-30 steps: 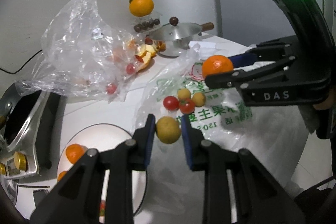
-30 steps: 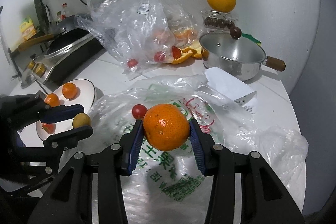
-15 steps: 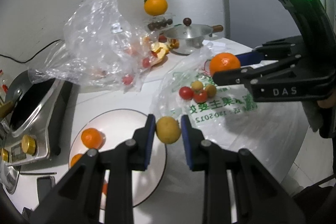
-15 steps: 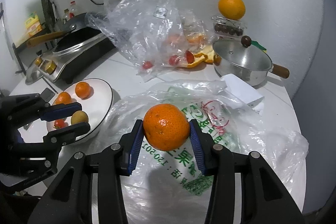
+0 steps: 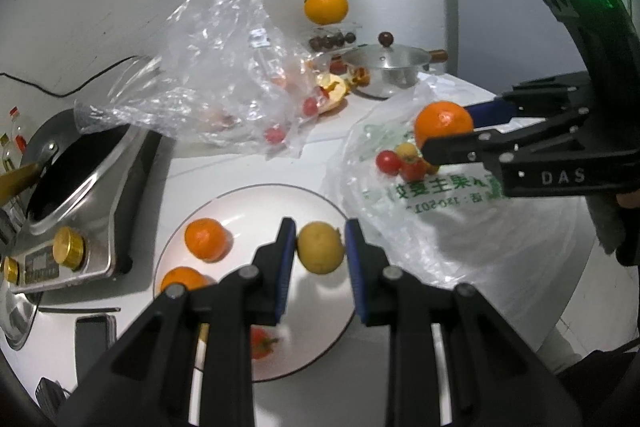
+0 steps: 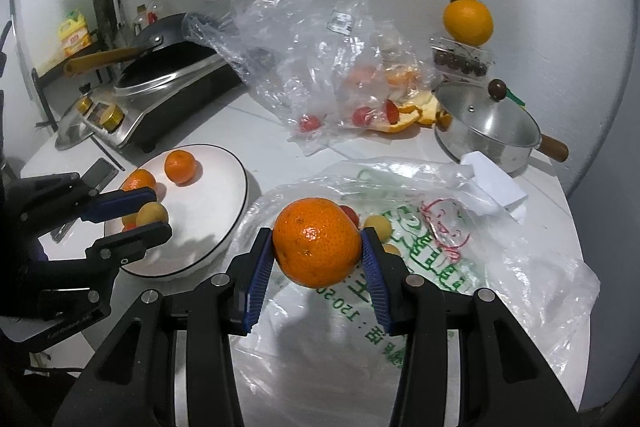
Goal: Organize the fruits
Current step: 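Carry the mandarin and the plum over the white plate with both grippers, then lower the mandarin onto the plate and open the right gripper while the left releases the plum, then move both open grippers back over the remaining fruit on the bag, then grasp a yellow plum with the right gripper while the left grasps a red cherry tomato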
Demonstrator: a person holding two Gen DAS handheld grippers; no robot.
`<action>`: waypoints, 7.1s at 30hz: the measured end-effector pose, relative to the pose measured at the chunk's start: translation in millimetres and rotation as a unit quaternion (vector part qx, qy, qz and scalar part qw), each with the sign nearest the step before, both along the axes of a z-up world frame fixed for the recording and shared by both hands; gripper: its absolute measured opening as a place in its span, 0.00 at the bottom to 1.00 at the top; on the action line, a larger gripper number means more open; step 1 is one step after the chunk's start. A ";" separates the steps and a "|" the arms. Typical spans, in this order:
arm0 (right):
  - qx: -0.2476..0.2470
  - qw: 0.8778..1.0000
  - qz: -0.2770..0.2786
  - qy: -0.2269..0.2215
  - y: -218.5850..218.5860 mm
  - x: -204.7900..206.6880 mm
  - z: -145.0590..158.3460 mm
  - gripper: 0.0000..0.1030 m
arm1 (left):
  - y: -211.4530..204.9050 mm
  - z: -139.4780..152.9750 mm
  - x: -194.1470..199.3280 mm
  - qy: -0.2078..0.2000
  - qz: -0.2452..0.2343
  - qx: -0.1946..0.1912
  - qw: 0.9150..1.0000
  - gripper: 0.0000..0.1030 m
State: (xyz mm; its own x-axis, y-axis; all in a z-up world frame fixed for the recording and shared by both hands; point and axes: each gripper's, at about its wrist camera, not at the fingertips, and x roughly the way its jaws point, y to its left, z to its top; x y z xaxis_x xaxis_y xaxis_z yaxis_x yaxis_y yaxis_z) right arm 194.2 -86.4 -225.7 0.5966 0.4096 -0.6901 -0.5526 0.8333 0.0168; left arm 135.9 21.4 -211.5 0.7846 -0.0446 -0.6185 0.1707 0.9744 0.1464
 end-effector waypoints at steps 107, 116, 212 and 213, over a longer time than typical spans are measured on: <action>-0.008 0.998 0.061 0.019 95.8 21.4 -18.5 0.59 | 71.5 -0.6 -14.3 -0.002 0.081 -0.054 0.995 0.64; -0.003 0.999 0.039 0.010 68.2 9.4 -7.8 0.59 | 50.2 3.4 -20.1 -0.002 0.062 -0.054 0.997 0.64; 0.051 0.997 0.004 0.064 -95.7 64.8 -61.2 0.27 | -105.6 -37.5 95.1 0.066 -0.028 0.018 0.997 0.55; 0.054 0.997 0.005 0.061 -97.1 64.9 -60.2 0.27 | -106.4 -39.1 97.6 0.068 -0.028 0.018 0.997 0.55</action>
State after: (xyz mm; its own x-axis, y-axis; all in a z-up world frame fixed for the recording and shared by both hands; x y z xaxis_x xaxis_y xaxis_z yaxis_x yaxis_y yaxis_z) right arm 259.0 -183.5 -285.9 0.5059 0.4912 -0.7091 -0.5493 0.8173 0.1742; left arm 233.5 -85.0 -250.6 0.6905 -0.0616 -0.7207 0.2451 0.9574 0.1529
